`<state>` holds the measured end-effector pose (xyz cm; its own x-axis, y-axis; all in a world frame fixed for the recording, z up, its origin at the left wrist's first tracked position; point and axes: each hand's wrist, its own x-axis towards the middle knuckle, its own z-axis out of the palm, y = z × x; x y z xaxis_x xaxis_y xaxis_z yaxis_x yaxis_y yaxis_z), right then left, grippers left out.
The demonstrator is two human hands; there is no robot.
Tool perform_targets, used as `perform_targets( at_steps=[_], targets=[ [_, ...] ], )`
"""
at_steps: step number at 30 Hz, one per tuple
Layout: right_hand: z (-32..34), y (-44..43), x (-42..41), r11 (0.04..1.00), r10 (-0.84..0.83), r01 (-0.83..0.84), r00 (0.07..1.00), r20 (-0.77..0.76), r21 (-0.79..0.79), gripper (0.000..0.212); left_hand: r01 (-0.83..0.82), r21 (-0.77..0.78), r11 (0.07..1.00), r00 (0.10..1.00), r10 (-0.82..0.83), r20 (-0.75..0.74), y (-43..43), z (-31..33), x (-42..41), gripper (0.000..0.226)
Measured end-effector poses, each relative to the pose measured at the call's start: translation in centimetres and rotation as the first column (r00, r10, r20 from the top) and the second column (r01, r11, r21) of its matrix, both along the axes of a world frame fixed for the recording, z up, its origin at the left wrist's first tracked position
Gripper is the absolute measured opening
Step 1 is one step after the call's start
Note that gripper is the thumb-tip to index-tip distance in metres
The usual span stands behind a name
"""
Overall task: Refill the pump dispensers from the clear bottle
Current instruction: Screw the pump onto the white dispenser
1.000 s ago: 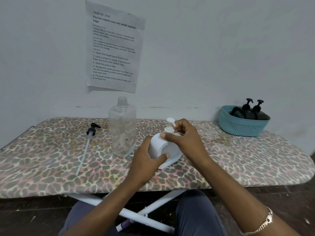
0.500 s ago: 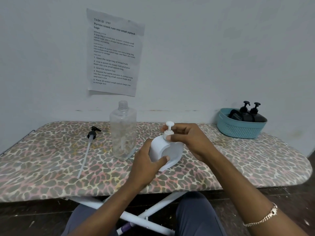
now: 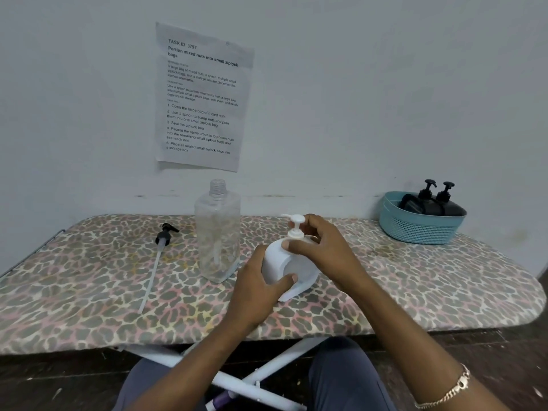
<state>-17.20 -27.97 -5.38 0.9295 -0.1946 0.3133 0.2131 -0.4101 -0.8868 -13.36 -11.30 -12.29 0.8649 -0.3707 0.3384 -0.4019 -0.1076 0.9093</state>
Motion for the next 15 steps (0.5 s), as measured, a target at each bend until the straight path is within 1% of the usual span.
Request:
perform_targets(
  at_steps=[2, 5, 7, 11, 15],
  targets=[
    [0.5, -0.7, -0.2, 0.995, 0.097, -0.095, 0.994, -0.046, 0.043, 0.042, 0.0, 0.005, 1.0, 1.0, 0.0, 0.005, 0.0, -0.1, 0.0, 0.042],
    [1.0, -1.4, -0.5, 0.969, 0.218, -0.208, 0.974, -0.064, 0.133, 0.045, -0.01, 0.014, 1.0, 1.0, 0.01, 0.013, 0.0, -0.2, 0.0, 0.042],
    [1.0, -1.7, -0.5, 0.958, 0.249, -0.236, 0.966, -0.065, 0.161, 0.045, -0.024, 0.033, 0.999, 0.999, 0.023, 0.029, 0.0, -0.2, 0.0, 0.043],
    [0.7, -2.3, -0.3, 0.96, 0.244, -0.234, 0.969, -0.047, 0.156, 0.035, -0.029, 0.052, 0.998, 0.998, 0.026, 0.057, 0.1, -0.3, 0.0, 0.045],
    [0.0, -1.7, -0.1, 0.973, 0.13, -0.134, 0.991, 0.034, 0.188, 0.024, -0.026, 0.041, 0.999, 0.997, 0.023, 0.067, 0.1, -0.2, 0.0, 0.045]
  ],
)
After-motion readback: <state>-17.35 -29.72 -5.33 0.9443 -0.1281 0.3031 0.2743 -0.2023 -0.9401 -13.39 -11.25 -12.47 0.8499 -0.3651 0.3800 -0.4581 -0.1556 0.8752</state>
